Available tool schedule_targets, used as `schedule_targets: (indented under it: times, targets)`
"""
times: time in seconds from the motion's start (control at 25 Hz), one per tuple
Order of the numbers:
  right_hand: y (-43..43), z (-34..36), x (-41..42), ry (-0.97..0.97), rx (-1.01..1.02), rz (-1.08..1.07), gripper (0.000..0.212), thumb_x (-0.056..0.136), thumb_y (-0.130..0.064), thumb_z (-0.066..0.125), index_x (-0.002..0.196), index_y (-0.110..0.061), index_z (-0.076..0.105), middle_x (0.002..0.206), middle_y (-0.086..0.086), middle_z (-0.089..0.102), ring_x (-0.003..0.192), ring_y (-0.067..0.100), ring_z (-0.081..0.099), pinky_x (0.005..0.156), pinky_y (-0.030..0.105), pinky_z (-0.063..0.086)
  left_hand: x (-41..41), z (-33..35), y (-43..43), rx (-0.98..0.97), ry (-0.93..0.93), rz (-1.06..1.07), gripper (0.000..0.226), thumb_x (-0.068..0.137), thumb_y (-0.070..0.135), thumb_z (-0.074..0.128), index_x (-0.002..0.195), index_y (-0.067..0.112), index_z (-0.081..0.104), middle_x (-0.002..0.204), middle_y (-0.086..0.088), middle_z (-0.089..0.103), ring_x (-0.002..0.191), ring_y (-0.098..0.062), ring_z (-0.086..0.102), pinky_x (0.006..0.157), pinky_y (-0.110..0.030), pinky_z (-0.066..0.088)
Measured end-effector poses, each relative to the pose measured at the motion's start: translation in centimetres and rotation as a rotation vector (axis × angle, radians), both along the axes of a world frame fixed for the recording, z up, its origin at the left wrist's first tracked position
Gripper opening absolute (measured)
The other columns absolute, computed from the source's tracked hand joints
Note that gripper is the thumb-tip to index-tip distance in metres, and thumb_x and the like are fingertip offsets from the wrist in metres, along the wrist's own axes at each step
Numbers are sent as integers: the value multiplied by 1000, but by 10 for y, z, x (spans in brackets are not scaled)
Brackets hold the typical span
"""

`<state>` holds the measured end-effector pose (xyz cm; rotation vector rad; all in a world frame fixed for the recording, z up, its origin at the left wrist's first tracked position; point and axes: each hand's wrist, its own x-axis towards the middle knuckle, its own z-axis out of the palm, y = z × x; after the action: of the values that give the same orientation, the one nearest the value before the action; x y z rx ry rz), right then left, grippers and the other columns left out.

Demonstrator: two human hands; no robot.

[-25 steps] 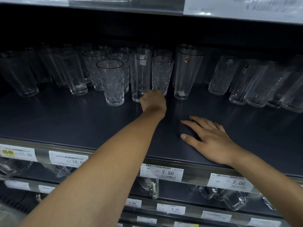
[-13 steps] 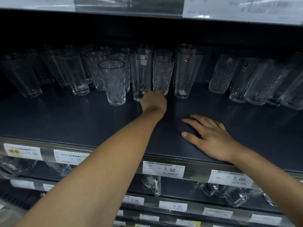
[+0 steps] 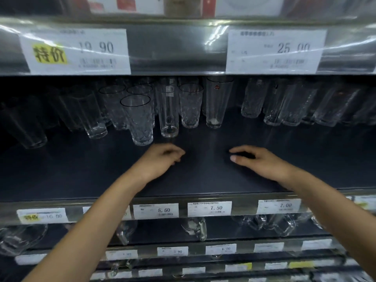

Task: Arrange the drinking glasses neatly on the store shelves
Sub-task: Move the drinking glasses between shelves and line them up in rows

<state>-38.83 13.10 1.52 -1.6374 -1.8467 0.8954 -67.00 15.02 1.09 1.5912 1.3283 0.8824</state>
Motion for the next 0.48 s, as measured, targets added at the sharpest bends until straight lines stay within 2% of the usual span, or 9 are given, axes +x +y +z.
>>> schedule_targets:
  times: [0.12,0.28,0.48]
  targets:
    - [-37,11,-3,145,3,-77,28,88,-34,69,115,-34,65,121,-17,66,117,-3,58,108,23,41,-14,8,-23,-43,-108,-66,20,99,10,56,99,20,73,104,-1,76,104,-14,70,99,-31,52]
    - [-109,32,-6,297,119,-250,36,80,-36,67,116,-30,67,115,-19,71,111,-6,62,88,9,47,-3,21,-44,-17,-215,-165,22,98,9,56,97,18,75,99,5,78,102,-13,72,91,-28,53]
    - [-182,29,7,300,201,-480,32,83,-29,65,114,-26,69,108,-11,74,104,5,68,86,16,53,54,36,-63,8,-240,-456,20,97,12,56,101,19,75,102,10,77,99,-4,72,90,-26,51]
